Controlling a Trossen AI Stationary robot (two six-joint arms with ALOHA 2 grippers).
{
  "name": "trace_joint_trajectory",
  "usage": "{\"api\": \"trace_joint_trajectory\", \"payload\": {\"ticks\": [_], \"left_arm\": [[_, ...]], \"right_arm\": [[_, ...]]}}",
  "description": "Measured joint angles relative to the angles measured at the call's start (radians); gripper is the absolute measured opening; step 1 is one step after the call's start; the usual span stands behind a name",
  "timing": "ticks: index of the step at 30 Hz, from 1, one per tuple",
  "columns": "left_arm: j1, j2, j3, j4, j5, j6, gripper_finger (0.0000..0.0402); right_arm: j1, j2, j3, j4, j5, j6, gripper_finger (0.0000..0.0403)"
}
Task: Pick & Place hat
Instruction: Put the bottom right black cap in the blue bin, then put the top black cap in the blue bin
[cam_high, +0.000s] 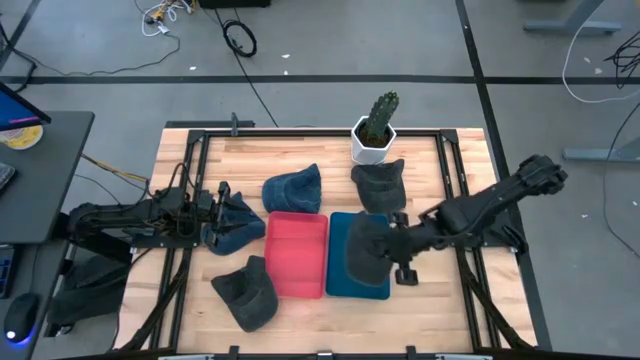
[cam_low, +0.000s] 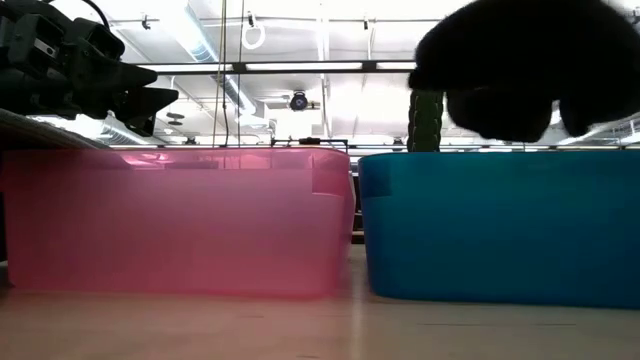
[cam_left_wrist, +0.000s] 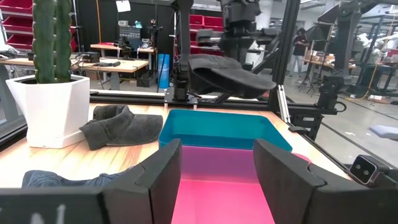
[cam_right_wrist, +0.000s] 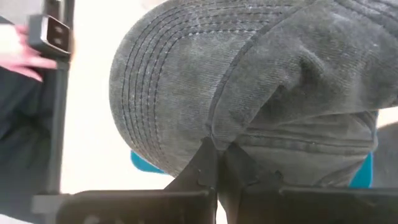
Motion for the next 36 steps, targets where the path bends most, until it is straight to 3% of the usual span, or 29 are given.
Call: {"api": "trace_joint_trajectory", "payload": {"ticks": [9, 20, 24, 31, 36], "left_arm": [[0.000, 0.000, 0.000, 0.000, 0.000, 0.000, 0.0204], [0.000, 0.000, 0.000, -0.004, 0.000, 0.000, 0.0204], [0.000, 0.000, 0.000, -0.004, 0.000, 0.000, 0.0204], [0.000, 0.000, 0.000, -0.005, 0.000, 0.000, 0.0204], [0.000, 0.000, 0.000, -0.004, 0.000, 0.000, 0.0204]], "right_arm": [[-0.061, 0.161, 0.000, 0.044, -0.038, -0.150, 0.0000], [-0.087, 0.325, 0.000, 0.119, -0.116, -0.214, 0.0007], [-0.087, 0.339, -0.001, 0.120, -0.116, -0.250, 0.0044], [-0.122, 0.323, 0.000, 0.116, -0.115, -0.283, 0.0145], [-0.161, 0.285, 0.065, -0.049, -0.116, -0.281, 0.0204]]}}
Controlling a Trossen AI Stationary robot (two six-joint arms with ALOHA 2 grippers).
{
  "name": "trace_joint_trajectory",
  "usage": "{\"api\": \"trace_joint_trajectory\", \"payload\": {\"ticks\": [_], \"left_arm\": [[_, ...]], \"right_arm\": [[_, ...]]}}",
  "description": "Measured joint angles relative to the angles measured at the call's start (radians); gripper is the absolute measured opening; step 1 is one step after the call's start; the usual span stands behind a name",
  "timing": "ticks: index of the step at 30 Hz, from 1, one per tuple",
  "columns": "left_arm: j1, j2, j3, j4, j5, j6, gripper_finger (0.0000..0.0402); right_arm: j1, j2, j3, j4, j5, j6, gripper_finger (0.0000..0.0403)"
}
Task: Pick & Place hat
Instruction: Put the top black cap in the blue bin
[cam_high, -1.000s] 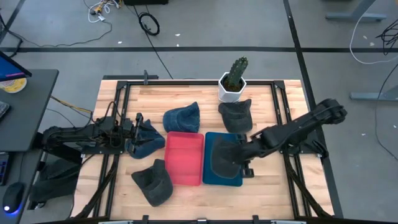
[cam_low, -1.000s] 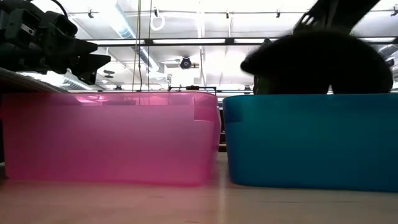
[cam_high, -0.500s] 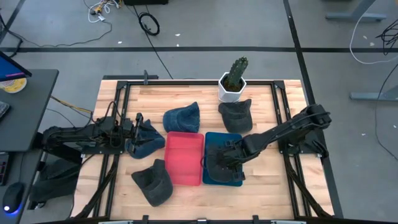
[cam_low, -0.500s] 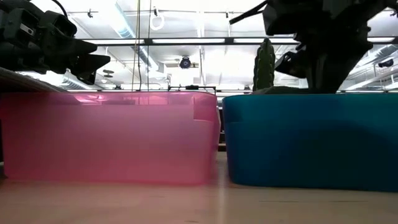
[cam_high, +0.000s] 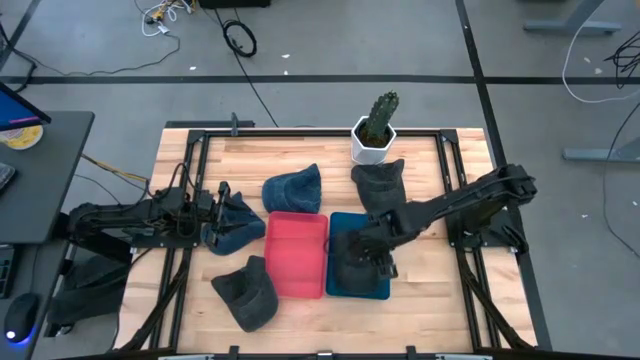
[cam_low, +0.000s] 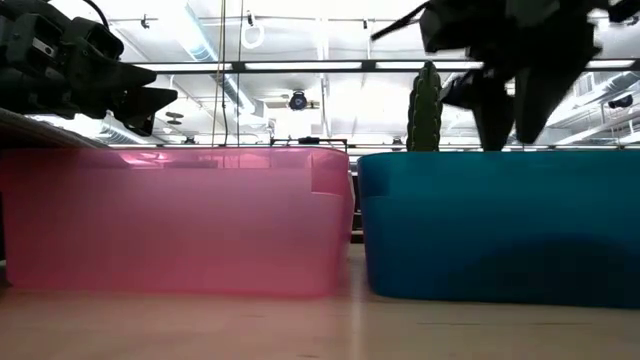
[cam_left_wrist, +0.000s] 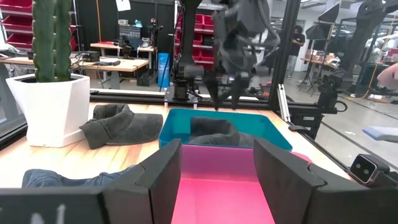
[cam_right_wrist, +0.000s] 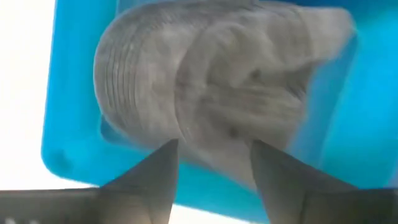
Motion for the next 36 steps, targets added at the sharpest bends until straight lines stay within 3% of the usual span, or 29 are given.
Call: {"api": "trace_joint_trajectory", "payload": {"ticks": [4, 13, 19, 36], "left_arm": [[0.000, 0.000, 0.000, 0.000, 0.000, 0.000, 0.0204], [0.000, 0.000, 0.000, 0.000, 0.000, 0.000, 0.0204], [0.000, 0.000, 0.000, 0.000, 0.000, 0.000, 0.0204], [0.000, 0.000, 0.000, 0.000, 0.000, 0.000, 0.0204]], "right_arm": [[-0.026, -0.052, 0.091, -0.117, 0.046, -0.004, 0.0229], [-0.094, -0.268, 0.121, -0.111, 0.212, -0.064, 0.0226], [-0.200, -0.313, 0.086, -0.129, 0.202, -0.047, 0.0209], [-0.639, -0.311, -0.160, -0.001, 0.121, -0.333, 0.0199]]}}
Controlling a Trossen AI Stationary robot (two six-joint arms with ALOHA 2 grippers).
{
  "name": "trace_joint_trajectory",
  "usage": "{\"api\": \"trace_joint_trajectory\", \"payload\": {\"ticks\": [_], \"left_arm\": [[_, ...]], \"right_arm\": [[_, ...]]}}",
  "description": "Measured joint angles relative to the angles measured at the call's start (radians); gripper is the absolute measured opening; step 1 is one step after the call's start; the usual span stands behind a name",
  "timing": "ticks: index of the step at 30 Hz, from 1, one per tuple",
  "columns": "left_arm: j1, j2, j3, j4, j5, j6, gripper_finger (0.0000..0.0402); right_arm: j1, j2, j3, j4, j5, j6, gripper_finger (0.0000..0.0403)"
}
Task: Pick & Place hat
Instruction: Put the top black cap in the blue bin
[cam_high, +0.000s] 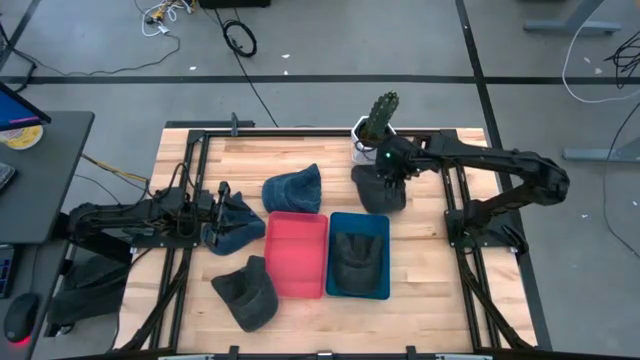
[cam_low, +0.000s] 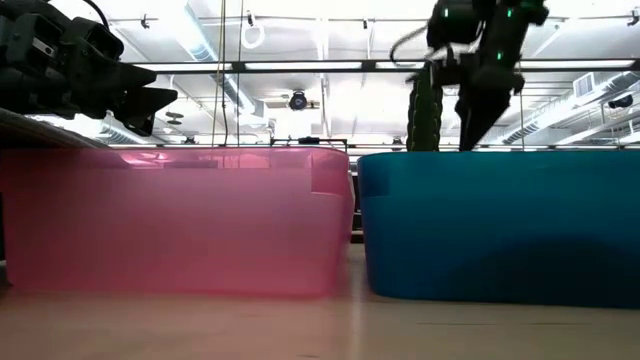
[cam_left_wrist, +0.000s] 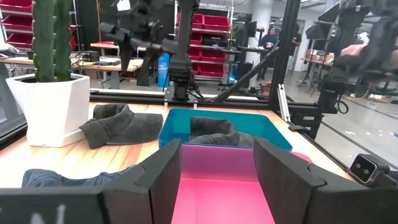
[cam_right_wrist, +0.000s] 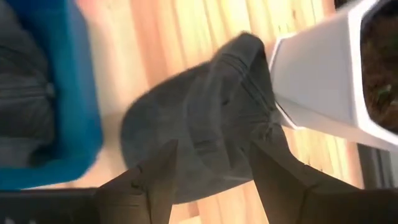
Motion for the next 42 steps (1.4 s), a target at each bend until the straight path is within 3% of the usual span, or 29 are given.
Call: {"api": "trace_joint_trajectory", "payload": {"ticks": [12, 23, 32, 37, 42], "left_arm": [[0.000, 0.000, 0.000, 0.000, 0.000, 0.000, 0.0204], [0.000, 0.000, 0.000, 0.000, 0.000, 0.000, 0.0204], [0.000, 0.000, 0.000, 0.000, 0.000, 0.000, 0.0204], [0.000, 0.000, 0.000, 0.000, 0.000, 0.000, 0.0204], [0.000, 0.000, 0.000, 0.000, 0.000, 0.000, 0.0204]], "right_arm": [[-0.154, 0.060, -0.134, 0.156, -0.079, -0.104, 0.0199], [-0.169, 0.215, -0.144, 0.197, -0.112, -0.151, 0.0199], [-0.169, 0.219, -0.142, 0.232, -0.134, -0.164, 0.0198], [-0.169, 0.219, -0.142, 0.228, -0.150, -0.160, 0.0177], [-0.168, 0.219, -0.142, 0.213, -0.158, -0.156, 0.0127]]}}
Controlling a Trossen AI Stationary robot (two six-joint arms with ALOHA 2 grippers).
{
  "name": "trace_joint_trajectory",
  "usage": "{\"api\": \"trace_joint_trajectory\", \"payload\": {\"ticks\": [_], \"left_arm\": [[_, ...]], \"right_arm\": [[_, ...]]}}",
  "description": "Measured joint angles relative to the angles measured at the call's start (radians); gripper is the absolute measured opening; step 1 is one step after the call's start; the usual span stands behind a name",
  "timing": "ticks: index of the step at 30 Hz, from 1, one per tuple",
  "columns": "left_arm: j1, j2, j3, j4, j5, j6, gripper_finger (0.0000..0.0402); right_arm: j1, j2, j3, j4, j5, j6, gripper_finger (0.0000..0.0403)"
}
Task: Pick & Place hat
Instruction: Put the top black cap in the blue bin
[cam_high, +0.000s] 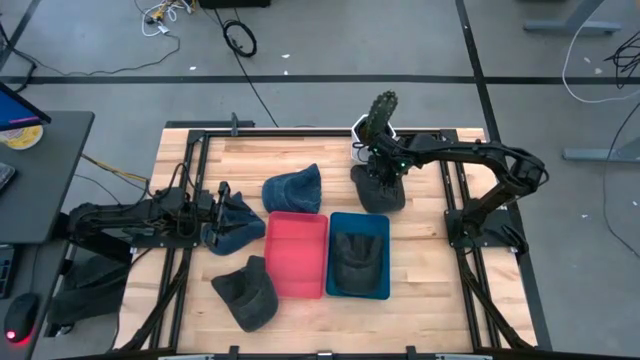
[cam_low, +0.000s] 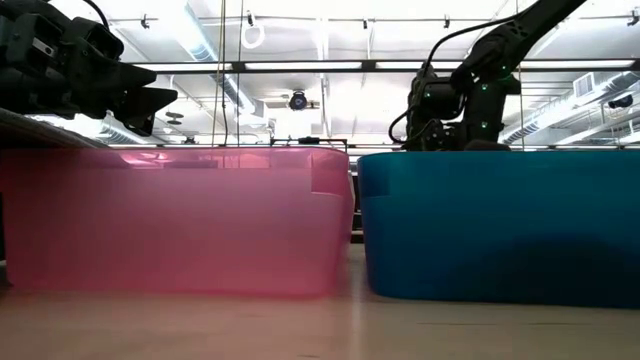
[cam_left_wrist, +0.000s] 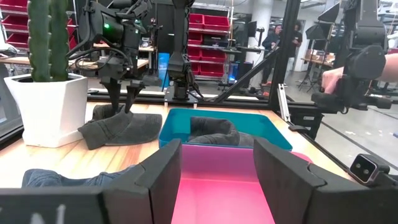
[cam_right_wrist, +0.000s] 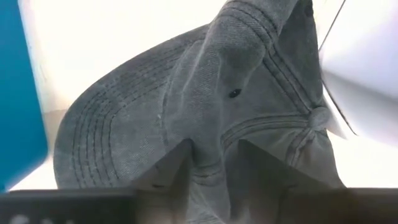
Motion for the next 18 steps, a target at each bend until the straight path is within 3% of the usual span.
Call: {"api": "trace_joint_trajectory", "payload": {"ticks": [7, 13, 18], "left_arm": [[0.000, 0.000, 0.000, 0.000, 0.000, 0.000, 0.0204], [0.000, 0.000, 0.000, 0.000, 0.000, 0.000, 0.0204], [0.000, 0.000, 0.000, 0.000, 0.000, 0.000, 0.0204]], "right_arm": [[0.001, 0.004, -0.006, -0.031, -0.053, 0.052, 0.0013], [0.004, -0.003, 0.000, -0.090, -0.074, 0.081, 0.0008], [0.019, -0.076, 0.004, -0.155, -0.011, 0.107, 0.0004]]}}
